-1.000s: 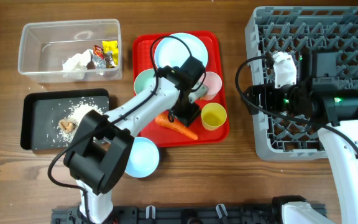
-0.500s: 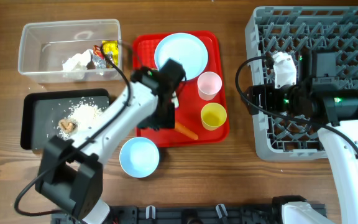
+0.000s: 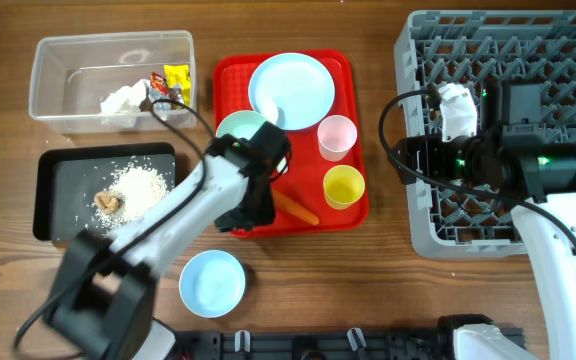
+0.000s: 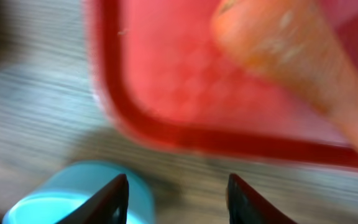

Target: Sort waste into correct bins and load items into the dishwasher rack

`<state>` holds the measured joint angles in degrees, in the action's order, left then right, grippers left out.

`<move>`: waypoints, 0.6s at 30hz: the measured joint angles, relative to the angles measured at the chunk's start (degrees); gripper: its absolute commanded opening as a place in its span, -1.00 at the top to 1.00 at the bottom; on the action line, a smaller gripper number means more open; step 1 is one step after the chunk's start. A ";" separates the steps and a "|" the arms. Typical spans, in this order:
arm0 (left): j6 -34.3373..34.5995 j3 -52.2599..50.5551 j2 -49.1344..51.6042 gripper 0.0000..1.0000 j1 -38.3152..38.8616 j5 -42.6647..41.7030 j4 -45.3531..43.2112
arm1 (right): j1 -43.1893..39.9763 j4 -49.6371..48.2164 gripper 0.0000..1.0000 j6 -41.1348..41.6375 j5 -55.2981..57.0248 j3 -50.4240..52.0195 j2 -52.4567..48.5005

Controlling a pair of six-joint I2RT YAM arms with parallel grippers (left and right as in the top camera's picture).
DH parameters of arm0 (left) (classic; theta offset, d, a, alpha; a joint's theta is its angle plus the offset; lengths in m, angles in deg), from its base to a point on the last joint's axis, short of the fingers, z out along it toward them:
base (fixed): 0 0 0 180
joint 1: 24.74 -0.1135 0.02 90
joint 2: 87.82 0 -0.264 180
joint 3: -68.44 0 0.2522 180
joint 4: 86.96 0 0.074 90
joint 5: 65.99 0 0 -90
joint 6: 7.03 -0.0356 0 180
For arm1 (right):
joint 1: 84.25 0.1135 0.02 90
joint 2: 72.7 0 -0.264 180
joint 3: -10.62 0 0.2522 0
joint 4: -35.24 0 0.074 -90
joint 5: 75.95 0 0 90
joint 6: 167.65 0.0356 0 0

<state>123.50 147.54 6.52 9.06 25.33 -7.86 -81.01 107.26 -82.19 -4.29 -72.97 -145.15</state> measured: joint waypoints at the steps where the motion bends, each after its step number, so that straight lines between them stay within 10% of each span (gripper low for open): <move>1: 1.01 -0.48 -3.63 -0.02 0.20 1.05 1.40 | 0.00 -0.02 -0.99 -0.02 0.00 0.00 0.00; 12: 5.70 -22.45 -15.45 0.26 6.08 -1.40 -11.96 | 0.00 -1.68 -0.99 -0.02 0.02 0.04 0.00; 18: 6.36 -24.72 -15.43 0.92 7.80 -3.13 -16.76 | 0.00 -1.70 -0.99 -0.02 0.02 0.04 0.00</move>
<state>129.86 122.82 -8.91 16.86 22.21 -24.62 -81.01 105.56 -82.21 -4.27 -72.92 -145.15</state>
